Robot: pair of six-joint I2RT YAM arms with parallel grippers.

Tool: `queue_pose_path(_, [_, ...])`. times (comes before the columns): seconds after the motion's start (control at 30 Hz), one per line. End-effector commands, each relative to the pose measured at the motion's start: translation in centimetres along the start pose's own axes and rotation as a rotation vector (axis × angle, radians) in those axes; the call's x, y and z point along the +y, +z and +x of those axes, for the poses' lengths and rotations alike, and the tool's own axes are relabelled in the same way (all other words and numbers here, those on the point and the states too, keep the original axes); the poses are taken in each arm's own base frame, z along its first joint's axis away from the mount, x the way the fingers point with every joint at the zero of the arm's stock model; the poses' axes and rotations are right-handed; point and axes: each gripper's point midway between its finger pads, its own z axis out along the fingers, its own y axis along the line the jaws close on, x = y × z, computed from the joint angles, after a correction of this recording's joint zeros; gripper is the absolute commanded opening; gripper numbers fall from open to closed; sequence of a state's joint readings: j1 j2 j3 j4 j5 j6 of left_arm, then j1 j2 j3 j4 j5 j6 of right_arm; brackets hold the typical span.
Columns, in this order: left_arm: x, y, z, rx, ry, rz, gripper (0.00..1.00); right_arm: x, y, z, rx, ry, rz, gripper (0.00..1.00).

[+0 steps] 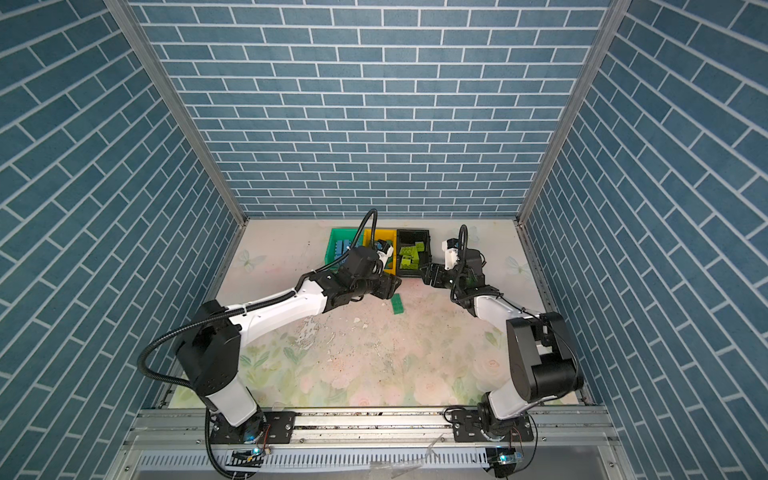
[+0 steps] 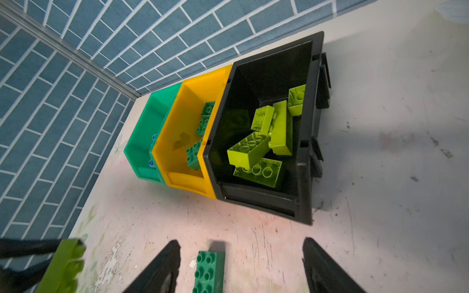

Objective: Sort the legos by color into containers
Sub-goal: 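Carry lime brick into black bin with left while right reaches dark green brick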

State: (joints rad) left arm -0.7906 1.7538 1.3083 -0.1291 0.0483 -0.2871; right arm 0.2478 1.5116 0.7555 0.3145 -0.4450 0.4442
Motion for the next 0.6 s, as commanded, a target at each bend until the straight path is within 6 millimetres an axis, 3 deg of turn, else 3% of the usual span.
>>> queue_pose_path(0.0, [-0.4, 1.4, -2.0, -0.027, 0.047, 0.025, 0.60, 0.8, -1.6, 0.8, -0.003, -0.017, -0.010, 0.76])
queue_pose_path(0.17, [-1.0, 3.4, -5.0, -0.073, 0.077, 0.072, 0.60, 0.7, -3.3, 2.9, 0.011, 0.015, 0.005, 0.76])
queue_pose_path(0.37, [-0.3, 5.8, -8.7, -0.099, 0.108, 0.094, 0.60, 0.9, -4.7, 5.0, 0.024, 0.040, 0.010, 0.76])
queue_pose_path(0.57, [0.4, 8.2, -10.6, -0.117, 0.141, 0.104, 0.61, 1.2, -5.4, 5.9, 0.039, 0.045, 0.012, 0.76])
